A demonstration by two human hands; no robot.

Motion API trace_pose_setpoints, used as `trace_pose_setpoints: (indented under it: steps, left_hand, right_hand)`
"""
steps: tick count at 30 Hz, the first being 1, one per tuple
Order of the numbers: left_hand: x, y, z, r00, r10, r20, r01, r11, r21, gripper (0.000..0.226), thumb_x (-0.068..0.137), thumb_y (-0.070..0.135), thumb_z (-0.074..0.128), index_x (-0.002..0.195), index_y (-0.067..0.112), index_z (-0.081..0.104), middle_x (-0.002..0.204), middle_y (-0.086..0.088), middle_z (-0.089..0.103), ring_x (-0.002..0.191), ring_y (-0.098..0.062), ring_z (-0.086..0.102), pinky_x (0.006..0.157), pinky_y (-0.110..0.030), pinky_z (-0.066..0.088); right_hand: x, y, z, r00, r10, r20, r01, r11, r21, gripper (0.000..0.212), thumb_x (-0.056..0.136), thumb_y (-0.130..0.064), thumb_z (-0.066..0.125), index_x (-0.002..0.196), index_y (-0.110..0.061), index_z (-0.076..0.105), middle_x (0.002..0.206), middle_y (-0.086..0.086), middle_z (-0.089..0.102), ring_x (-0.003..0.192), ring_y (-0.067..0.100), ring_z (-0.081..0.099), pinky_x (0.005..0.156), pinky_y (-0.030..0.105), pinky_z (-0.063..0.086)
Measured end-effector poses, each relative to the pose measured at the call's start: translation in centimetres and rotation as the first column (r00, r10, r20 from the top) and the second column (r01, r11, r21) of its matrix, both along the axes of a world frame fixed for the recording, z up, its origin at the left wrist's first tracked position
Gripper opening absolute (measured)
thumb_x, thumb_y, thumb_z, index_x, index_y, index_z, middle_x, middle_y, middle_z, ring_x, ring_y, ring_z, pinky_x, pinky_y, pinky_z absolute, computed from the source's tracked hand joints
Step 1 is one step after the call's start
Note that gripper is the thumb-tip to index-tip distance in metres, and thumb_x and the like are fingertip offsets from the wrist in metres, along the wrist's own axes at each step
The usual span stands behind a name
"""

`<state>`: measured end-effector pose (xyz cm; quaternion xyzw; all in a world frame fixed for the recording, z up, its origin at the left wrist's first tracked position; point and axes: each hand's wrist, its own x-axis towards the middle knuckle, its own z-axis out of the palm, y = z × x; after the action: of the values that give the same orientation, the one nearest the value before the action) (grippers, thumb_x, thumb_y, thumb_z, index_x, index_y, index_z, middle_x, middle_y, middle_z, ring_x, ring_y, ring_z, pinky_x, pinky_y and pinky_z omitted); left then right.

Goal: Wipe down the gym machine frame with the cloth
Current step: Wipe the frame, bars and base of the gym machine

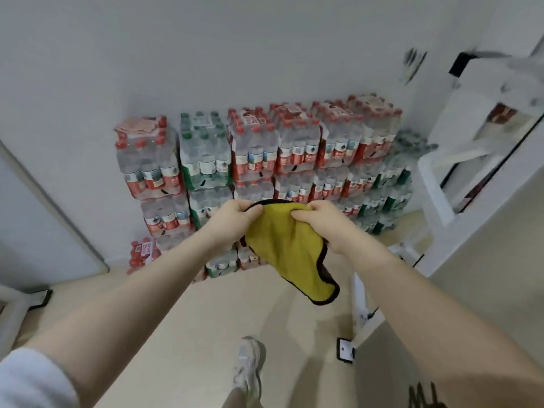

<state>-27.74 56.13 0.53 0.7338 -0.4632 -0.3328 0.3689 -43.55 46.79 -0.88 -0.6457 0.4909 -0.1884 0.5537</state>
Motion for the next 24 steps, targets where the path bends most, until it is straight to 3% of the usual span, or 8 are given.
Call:
trace_pose_setpoints:
  steps: [3, 8, 12, 15, 17, 19, 21, 24]
  left_hand:
    - [0.9, -9.0, -0.4, 0.971, -0.075, -0.226, 0.074, 0.997, -0.013, 0.025, 0.098, 0.031, 0.042, 0.102, 0.018, 0.063, 0.100, -0.006, 0.070, 0.092, -0.022, 0.065, 0.088, -0.036, 0.051]
    - [2.2, -22.6, 0.7, 0.872, -0.345, -0.346, 0.339, 0.937, -0.080, 0.041, 0.085, 0.053, 0.057, 0.114, 0.025, 0.060, 0.105, 0.006, 0.069, 0.095, -0.008, 0.065, 0.091, -0.027, 0.049]
    - [1.5, -31.5, 1.7, 0.862, -0.480, -0.162, 0.464, 0.876, -0.128, 0.015, 0.087, 0.029, 0.063, 0.101, 0.029, 0.062, 0.096, 0.005, 0.070, 0.085, -0.007, 0.068, 0.077, -0.022, 0.052]
    - [-0.7, -37.2, 2.7, 0.812, -0.491, -0.314, 0.475, 0.870, -0.133, 0.014, 0.095, 0.023, 0.051, 0.095, 0.027, 0.065, 0.095, 0.002, 0.071, 0.090, -0.016, 0.067, 0.084, -0.033, 0.053]
    - [-2.2, -41.0, 3.8, 0.737, -0.462, -0.494, 0.458, 0.878, -0.138, 0.018, 0.096, 0.020, 0.048, 0.103, 0.019, 0.064, 0.096, 0.000, 0.070, 0.089, -0.019, 0.066, 0.084, -0.035, 0.054]
    - [-3.7, -44.8, 4.8, 0.657, -0.455, -0.602, 0.455, 0.875, -0.164, 0.017, 0.096, 0.018, 0.047, 0.104, 0.017, 0.062, 0.098, -0.002, 0.069, 0.090, -0.021, 0.065, 0.084, -0.035, 0.053]
    - [-5.3, -48.7, 5.8, 0.615, -0.461, -0.640, 0.445, 0.873, -0.200, 0.016, 0.096, 0.018, 0.048, 0.100, 0.020, 0.063, 0.095, 0.000, 0.069, 0.087, -0.017, 0.066, 0.078, -0.031, 0.056]
    - [-8.0, -55.1, 6.2, 0.626, -0.446, -0.640, 0.388, 0.890, -0.241, 0.015, 0.096, 0.019, 0.048, 0.101, 0.021, 0.062, 0.097, 0.002, 0.068, 0.088, -0.015, 0.065, 0.074, -0.030, 0.056]
  right_hand:
    - [2.6, -6.3, 0.4, 0.926, -0.258, 0.274, 0.176, 0.941, 0.290, 0.013, 0.092, -0.017, 0.057, 0.091, -0.005, 0.061, 0.079, 0.011, 0.064, 0.074, 0.024, 0.063, 0.072, 0.036, 0.055]
    - [4.4, -16.0, 3.4, 0.769, -0.404, 0.495, 0.217, 0.893, 0.393, 0.023, 0.095, -0.002, 0.040, 0.102, -0.001, 0.061, 0.088, 0.014, 0.066, 0.075, 0.020, 0.064, 0.062, 0.023, 0.055]
    - [2.8, -22.5, 5.0, 0.890, -0.360, 0.281, 0.327, 0.932, 0.159, 0.028, 0.092, 0.001, 0.042, 0.107, -0.009, 0.064, 0.102, 0.018, 0.064, 0.074, 0.018, 0.058, 0.060, 0.021, 0.047]
    - [-0.2, -26.9, 3.4, 0.864, -0.411, 0.291, 0.475, 0.858, -0.197, 0.021, 0.093, -0.012, 0.052, 0.108, -0.025, 0.059, 0.120, 0.004, 0.057, 0.097, 0.008, 0.053, 0.079, 0.015, 0.046]
    - [-2.9, -29.8, 1.7, 0.845, -0.371, 0.386, 0.458, 0.874, -0.162, 0.041, 0.087, -0.031, 0.063, 0.123, -0.036, 0.045, 0.130, -0.015, 0.046, 0.113, -0.002, 0.045, 0.087, 0.019, 0.045]
    - [-5.4, -32.6, 0.6, 0.866, -0.295, 0.403, 0.327, 0.945, -0.010, 0.052, 0.079, -0.033, 0.070, 0.125, -0.033, 0.045, 0.129, -0.012, 0.052, 0.114, 0.005, 0.054, 0.087, 0.022, 0.049]
    - [-7.7, -35.3, 0.1, 0.911, -0.257, 0.323, 0.247, 0.966, 0.070, 0.034, 0.084, -0.017, 0.067, 0.115, -0.024, 0.056, 0.112, -0.005, 0.067, 0.101, 0.013, 0.064, 0.082, 0.023, 0.052]
    - [-11.2, -40.0, 0.3, 0.854, -0.406, 0.325, 0.410, 0.910, 0.059, 0.018, 0.086, -0.006, 0.060, 0.102, -0.015, 0.065, 0.098, -0.001, 0.072, 0.095, 0.018, 0.066, 0.082, 0.026, 0.052]
